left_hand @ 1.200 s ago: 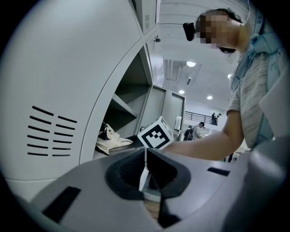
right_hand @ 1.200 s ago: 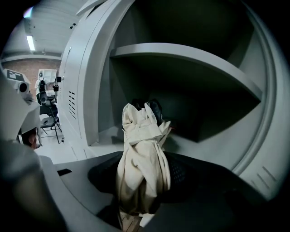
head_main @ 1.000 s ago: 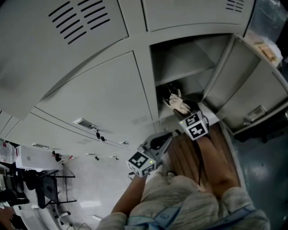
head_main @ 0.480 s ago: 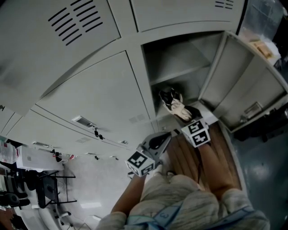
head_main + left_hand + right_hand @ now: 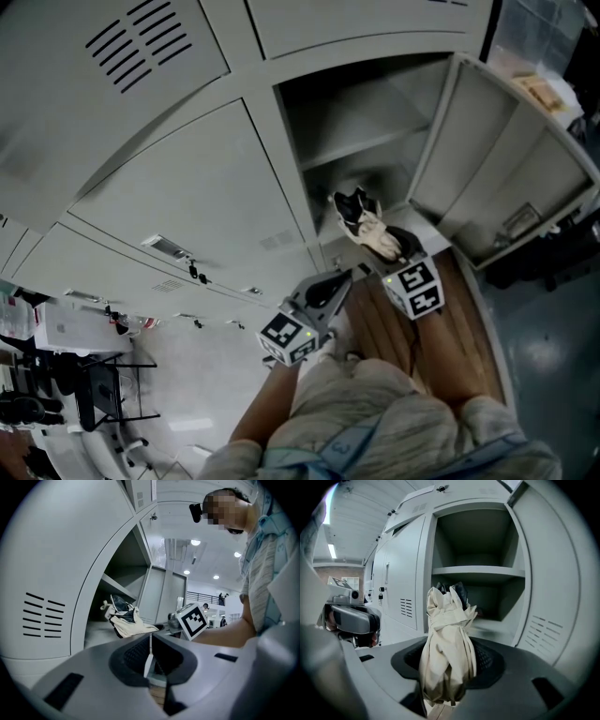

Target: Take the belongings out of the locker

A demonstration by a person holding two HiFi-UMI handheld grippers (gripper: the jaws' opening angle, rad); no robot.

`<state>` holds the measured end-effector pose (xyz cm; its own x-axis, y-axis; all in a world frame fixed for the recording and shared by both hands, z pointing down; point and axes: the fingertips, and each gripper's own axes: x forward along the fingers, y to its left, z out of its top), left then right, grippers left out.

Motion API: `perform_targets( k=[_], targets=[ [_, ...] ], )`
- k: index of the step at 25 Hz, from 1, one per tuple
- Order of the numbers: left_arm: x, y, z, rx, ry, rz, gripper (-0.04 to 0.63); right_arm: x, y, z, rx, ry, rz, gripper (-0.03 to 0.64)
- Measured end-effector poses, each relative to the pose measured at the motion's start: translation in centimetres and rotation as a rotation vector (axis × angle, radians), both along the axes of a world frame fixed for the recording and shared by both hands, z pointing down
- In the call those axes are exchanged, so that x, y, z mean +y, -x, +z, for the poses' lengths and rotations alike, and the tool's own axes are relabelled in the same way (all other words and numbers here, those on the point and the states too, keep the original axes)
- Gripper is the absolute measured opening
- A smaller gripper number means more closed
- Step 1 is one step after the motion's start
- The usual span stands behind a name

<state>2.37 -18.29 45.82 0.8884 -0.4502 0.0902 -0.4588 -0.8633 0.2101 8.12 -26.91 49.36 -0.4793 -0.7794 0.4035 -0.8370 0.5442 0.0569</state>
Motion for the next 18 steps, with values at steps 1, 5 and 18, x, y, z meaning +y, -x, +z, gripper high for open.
perform_targets(
  k=[1,5,18],
  targets=[
    [0.1,-0.2,0.0,-0.001,-0.001,0.002,0.003,0.4,-0.1,-0.3,-0.005,-0.003,-0.001,0.215],
    [0.6,-0.7,-0.1,-0.002,-0.006,0.007,0.003,1.7,-0.4,-0.8,-0.028,-0.017,-0.007,0.215],
    [2.2,-2.0,-0.2,-0.022,-0.013,0.025,0.003,5.9,-1.1,-1.9,-0.091,-0.024,-0.033,0.215]
  ],
)
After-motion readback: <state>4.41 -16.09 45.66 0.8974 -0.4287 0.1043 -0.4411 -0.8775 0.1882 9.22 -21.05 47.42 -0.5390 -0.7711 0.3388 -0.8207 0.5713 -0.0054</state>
